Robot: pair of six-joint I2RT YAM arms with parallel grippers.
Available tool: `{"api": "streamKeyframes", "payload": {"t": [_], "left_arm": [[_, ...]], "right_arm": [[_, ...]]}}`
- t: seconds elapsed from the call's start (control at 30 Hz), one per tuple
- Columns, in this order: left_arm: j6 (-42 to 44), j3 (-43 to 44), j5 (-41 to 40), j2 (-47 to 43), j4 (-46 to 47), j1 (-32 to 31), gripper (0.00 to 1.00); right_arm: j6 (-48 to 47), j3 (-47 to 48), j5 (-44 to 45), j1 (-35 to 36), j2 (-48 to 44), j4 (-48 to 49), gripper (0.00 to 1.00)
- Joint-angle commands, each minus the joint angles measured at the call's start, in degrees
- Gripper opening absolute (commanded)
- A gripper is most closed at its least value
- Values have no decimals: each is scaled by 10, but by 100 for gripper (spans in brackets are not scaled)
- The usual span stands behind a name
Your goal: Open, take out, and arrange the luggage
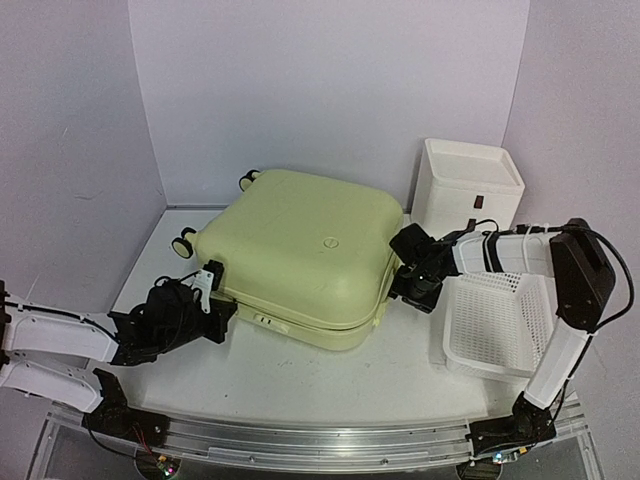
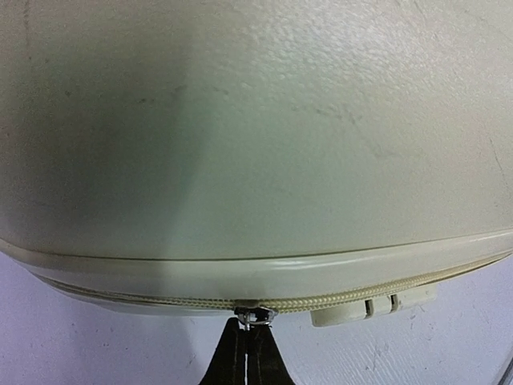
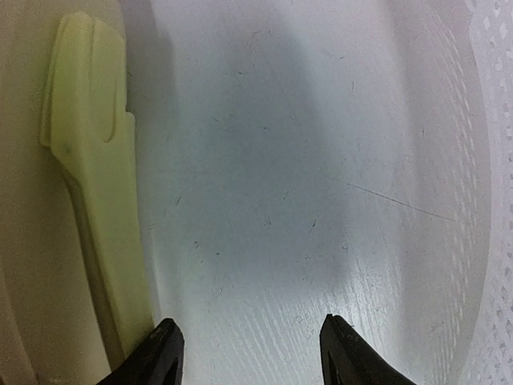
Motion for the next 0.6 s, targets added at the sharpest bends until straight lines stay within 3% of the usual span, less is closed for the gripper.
{"api": "streamKeyframes", "payload": {"t": [0.0,0.2,0.47,0.57], "left_arm": [[29,-8,-4,-35,18,17,0],[53,-46,-14,-56,100,31,0],[68,-36,-31,-5,146,37,0],[68,-38,-38,-7,147,42,0]], "right_arm": [[12,16,-19,3,27,105,58],[31,-26,-18,3,32,183,57],[22,-23,2,3,40,180,34],[37,-38,19,2,36,178,31]]}}
